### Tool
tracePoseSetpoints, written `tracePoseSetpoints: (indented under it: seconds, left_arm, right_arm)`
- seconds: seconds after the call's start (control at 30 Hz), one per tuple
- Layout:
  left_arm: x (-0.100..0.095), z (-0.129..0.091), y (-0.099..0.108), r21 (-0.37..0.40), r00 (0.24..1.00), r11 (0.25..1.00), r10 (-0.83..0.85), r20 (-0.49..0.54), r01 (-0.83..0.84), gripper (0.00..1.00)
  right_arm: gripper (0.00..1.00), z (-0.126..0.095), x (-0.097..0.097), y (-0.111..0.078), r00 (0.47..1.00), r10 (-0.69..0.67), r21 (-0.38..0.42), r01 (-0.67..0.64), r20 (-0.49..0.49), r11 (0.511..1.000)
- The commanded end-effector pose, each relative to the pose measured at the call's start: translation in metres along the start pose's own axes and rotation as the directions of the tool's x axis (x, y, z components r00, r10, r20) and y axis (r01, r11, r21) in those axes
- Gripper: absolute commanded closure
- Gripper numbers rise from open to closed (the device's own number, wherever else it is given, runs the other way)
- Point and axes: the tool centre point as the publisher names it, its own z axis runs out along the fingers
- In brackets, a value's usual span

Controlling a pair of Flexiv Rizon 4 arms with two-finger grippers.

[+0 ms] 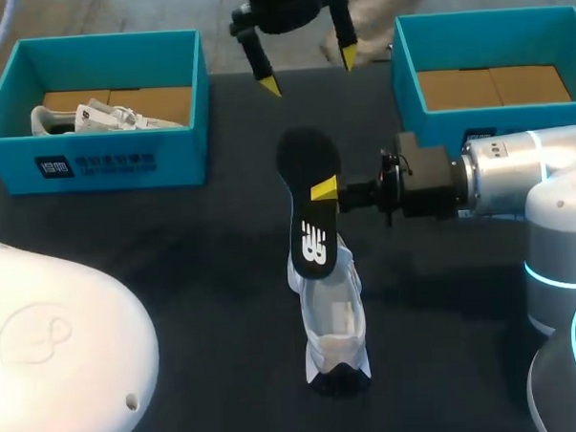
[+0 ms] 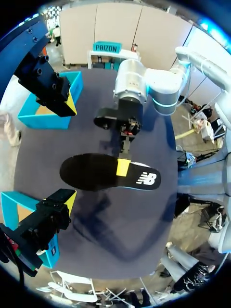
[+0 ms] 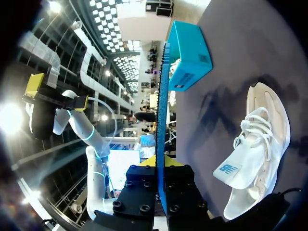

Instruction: Take the shoe out of the shoebox, open the shoe tongue, remove and reinsert the insole, then place the shoe into the shoebox

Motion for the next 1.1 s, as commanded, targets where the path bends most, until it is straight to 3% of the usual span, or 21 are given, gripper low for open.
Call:
tracePoseSetpoints:
  seconds: [0.03, 0.43, 0.73, 0.87, 1.1]
  left_arm:
    - [-0.005, 0.001, 0.002, 0.012, 0.97, 1.0, -0.005, -0.242, 0.008, 0.0]
    - [0.01, 0.008, -0.002, 0.049, 0.974, 0.999, -0.002, -0.228, 0.014, 0.0]
    - [0.037, -0.002, -0.021, -0.025, 0.993, 0.999, 0.031, 0.116, -0.028, 0.0]
    - [0.048, -0.003, -0.03, -0.063, 0.96, 0.997, 0.066, 0.274, -0.05, 0.0]
    - [0.065, 0.008, -0.024, -0.03, 0.858, 0.998, 0.067, 0.509, -0.06, 0.0]
  right_arm:
    - [1.0, 0.001, 0.0, -0.001, 1.0, 0.001, -0.002, -0.001, 0.003, 1.0]
    - [1.0, 0.001, 0.0, -0.001, 1.0, 0.001, -0.002, -0.001, 0.003, 1.0]
    - [1.0, 0.001, 0.0, -0.001, 1.0, 0.001, -0.002, -0.001, 0.003, 1.0]
    - [1.0, 0.001, 0.0, -0.001, 1.0, 0.001, -0.002, -0.001, 0.003, 1.0]
    - [1.0, 0.001, 0.0, -0.001, 1.0, 0.001, -0.002, -0.001, 0.003, 1.0]
